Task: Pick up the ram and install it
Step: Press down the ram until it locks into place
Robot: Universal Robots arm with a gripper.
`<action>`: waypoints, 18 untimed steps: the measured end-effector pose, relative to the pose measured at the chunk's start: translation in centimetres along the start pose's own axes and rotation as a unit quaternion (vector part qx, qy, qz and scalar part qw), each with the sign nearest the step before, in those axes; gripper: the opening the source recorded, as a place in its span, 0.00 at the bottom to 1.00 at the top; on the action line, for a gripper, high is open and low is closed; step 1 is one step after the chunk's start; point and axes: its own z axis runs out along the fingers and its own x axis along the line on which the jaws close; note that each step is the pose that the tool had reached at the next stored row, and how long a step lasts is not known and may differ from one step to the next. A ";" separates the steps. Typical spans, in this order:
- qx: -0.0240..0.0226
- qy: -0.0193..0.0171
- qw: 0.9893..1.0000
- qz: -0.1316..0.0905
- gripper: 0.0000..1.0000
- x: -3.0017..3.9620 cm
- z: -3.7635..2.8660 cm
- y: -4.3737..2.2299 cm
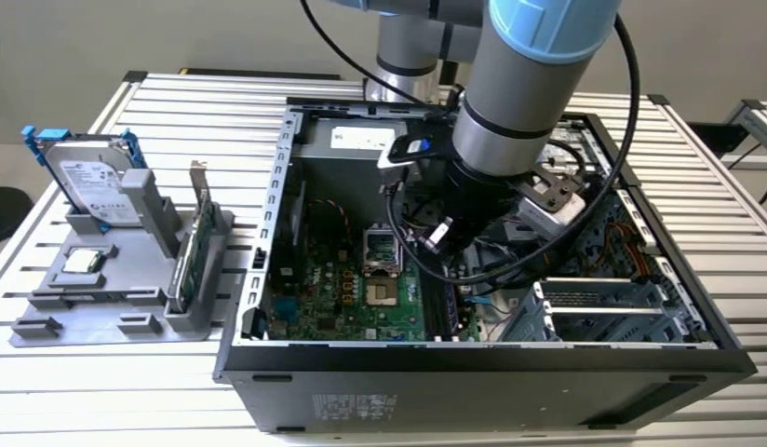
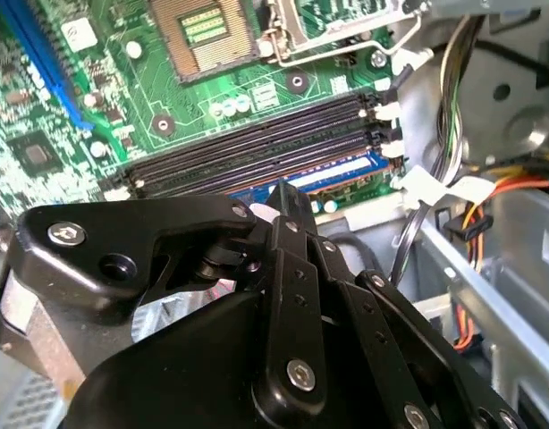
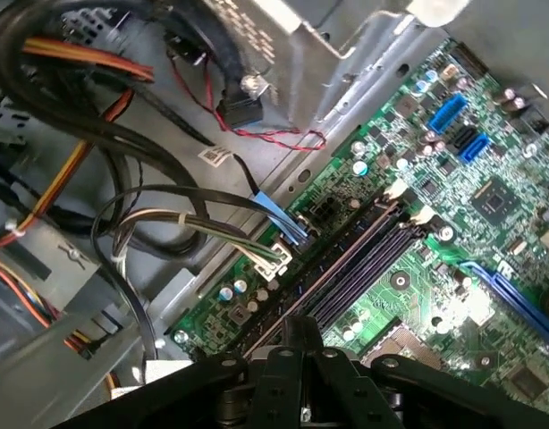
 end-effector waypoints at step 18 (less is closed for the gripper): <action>0.002 -0.007 0.987 -0.163 0.00 0.00 0.06 0.00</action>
